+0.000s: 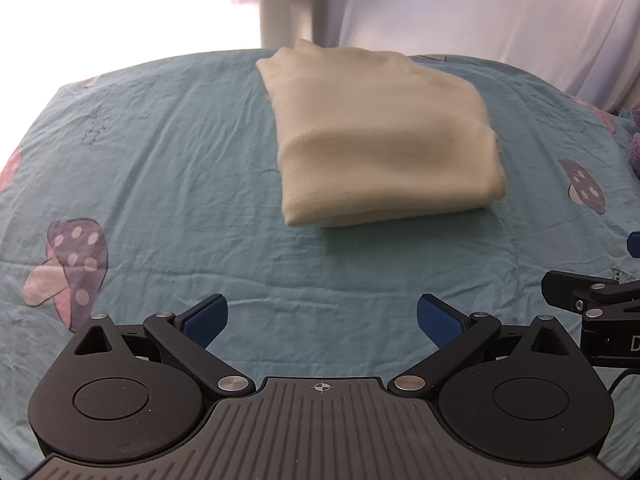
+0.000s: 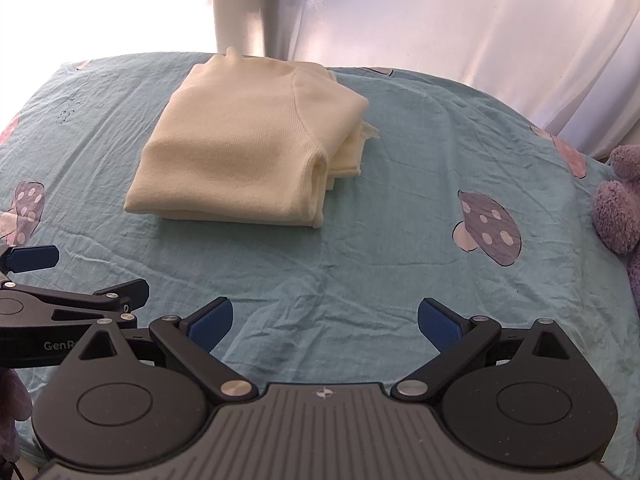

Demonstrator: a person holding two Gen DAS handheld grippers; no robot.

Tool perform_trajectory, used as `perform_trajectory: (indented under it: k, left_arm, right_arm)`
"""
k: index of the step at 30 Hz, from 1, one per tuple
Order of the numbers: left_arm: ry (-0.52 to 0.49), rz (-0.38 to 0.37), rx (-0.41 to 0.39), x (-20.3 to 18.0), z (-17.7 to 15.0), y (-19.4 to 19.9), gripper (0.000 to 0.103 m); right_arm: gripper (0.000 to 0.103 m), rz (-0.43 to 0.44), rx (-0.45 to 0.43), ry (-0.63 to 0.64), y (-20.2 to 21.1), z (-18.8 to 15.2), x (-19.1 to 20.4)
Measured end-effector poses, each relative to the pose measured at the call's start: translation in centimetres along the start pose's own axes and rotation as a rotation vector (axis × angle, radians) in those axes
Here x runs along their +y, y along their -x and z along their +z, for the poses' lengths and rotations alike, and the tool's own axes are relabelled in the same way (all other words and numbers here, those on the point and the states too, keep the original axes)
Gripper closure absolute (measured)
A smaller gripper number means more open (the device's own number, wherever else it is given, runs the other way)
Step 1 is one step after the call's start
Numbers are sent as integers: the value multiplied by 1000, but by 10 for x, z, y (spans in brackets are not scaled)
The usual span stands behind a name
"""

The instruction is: Fold small clothes

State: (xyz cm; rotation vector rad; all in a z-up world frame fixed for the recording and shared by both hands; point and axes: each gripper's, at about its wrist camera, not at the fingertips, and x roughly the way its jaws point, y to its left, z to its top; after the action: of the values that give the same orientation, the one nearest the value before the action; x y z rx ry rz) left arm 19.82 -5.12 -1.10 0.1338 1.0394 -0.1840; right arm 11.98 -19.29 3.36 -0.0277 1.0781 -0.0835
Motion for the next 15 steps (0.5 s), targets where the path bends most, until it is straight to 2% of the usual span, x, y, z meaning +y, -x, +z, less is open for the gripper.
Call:
perform_trajectory:
  k: [15]
  left_arm:
    - [-4,-7,-1,-1,0,2,0]
  right_arm:
    - [4,-1,-5,2,1,1,1]
